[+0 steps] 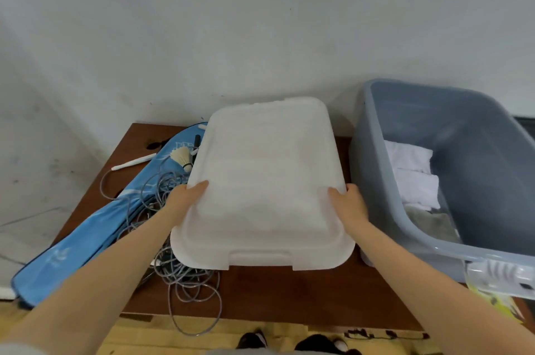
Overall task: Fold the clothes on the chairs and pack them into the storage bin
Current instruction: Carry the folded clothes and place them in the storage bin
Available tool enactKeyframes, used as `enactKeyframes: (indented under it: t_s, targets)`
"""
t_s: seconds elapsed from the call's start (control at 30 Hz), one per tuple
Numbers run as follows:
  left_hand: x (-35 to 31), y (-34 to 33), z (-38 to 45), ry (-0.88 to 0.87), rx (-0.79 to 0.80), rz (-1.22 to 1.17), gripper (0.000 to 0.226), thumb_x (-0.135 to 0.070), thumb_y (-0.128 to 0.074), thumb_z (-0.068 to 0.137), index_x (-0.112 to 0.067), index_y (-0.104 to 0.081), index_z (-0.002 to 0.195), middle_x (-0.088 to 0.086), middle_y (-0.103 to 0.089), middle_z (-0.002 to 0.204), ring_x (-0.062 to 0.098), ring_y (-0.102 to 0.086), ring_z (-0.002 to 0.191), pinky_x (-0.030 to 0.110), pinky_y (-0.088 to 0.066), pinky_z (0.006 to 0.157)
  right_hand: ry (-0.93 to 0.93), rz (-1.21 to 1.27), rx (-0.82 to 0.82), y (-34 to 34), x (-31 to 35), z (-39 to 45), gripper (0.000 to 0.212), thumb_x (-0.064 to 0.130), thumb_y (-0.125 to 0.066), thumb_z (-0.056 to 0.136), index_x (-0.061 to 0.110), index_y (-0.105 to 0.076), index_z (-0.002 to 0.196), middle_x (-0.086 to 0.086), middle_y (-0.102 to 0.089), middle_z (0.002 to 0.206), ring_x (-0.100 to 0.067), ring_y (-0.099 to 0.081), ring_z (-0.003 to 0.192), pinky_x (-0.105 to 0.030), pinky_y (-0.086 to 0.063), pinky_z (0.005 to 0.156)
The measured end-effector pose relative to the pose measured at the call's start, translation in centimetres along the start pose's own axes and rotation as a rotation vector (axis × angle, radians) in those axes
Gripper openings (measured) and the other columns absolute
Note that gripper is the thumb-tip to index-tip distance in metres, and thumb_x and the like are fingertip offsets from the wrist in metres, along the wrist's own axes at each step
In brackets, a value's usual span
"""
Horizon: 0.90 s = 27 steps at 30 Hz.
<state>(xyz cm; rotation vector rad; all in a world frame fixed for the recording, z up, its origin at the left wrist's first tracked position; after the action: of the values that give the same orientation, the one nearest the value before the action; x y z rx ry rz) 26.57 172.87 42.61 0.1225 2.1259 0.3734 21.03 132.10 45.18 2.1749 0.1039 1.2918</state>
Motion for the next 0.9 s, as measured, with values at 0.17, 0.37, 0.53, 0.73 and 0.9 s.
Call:
enactKeyframes:
  t_s: [0.17, 0.37, 0.53, 0.73, 0.9]
  targets:
    - [-1.8, 0.1, -0.5, -0.014, 0.011, 0.019, 0.069, -0.048, -0.056, 0.09, 0.0, -0.043, 0.137, 0.014, -0.051, 0.135, 0.035, -0.053, 0.117, 0.037, -0.044, 0.091, 0.111, -0.038, -0.004, 3.1, 5.3, -0.4, 0.045, 0.031, -0.058, 0.09, 0.006, -0.045, 0.125, -0.004, -0.059, 0.107, -0.021, -0.058, 0.092, -0.03, -0.045, 0.067]
    - [-3.5, -2.7, -1.2, 0.023, 0.011, 0.053, 0.07, -0.046, -0.051, 0.094, 0.004, -0.035, 0.141, 0.021, -0.049, 0.136, 0.038, -0.053, 0.117, 0.036, -0.042, 0.086, 0.181, -0.091, -0.083, 7.6, 8.3, -0.9, 0.03, 0.029, -0.057, 0.091, 0.009, -0.051, 0.112, -0.003, -0.058, 0.099, -0.022, -0.055, 0.089, -0.031, -0.039, 0.072]
    - [-6.3, -4.8, -4.0, -0.008, 0.001, 0.082, 0.065, -0.043, -0.048, 0.096, 0.002, -0.036, 0.141, 0.02, -0.05, 0.134, 0.036, -0.051, 0.119, 0.031, -0.039, 0.085, 0.193, -0.073, -0.052, 11.4, 9.3, -0.4, 0.018, 0.025, -0.057, 0.09, 0.008, -0.054, 0.093, -0.008, -0.06, 0.089, -0.028, -0.058, 0.088, -0.032, -0.042, 0.07]
    - [-9.9, -10.2, -5.9, -0.08, 0.066, 0.087, 0.074, -0.054, -0.05, 0.09, 0.001, -0.04, 0.139, 0.014, -0.052, 0.134, 0.034, -0.054, 0.117, 0.038, -0.044, 0.097, 0.147, -0.097, -0.14, 18.3, 6.1, 1.8, 0.024, 0.028, -0.054, 0.09, 0.008, -0.056, 0.104, -0.005, -0.06, 0.091, -0.026, -0.056, 0.088, -0.035, -0.042, 0.073]
    - [-11.0, -17.1, -8.6, -0.076, 0.092, 0.071, 0.089, -0.06, -0.056, 0.083, 0.0, -0.033, 0.145, 0.017, -0.045, 0.142, 0.035, -0.05, 0.123, 0.039, -0.039, 0.105, 0.141, -0.06, -0.135, 25.8, 1.9, 3.4, 0.028, 0.029, -0.058, 0.088, 0.005, -0.06, 0.102, -0.011, -0.064, 0.097, -0.026, -0.057, 0.085, -0.036, -0.043, 0.073]
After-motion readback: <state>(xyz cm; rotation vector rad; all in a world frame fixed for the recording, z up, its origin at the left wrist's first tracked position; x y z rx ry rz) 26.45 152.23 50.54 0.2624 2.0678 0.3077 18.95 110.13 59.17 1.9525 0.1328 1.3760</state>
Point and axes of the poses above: each hand's wrist, its own z-axis towards the middle knuckle, its own y-axis out of the back of the hand, x = y × z, the point moved 9 cm from there along z, towards the middle knuckle
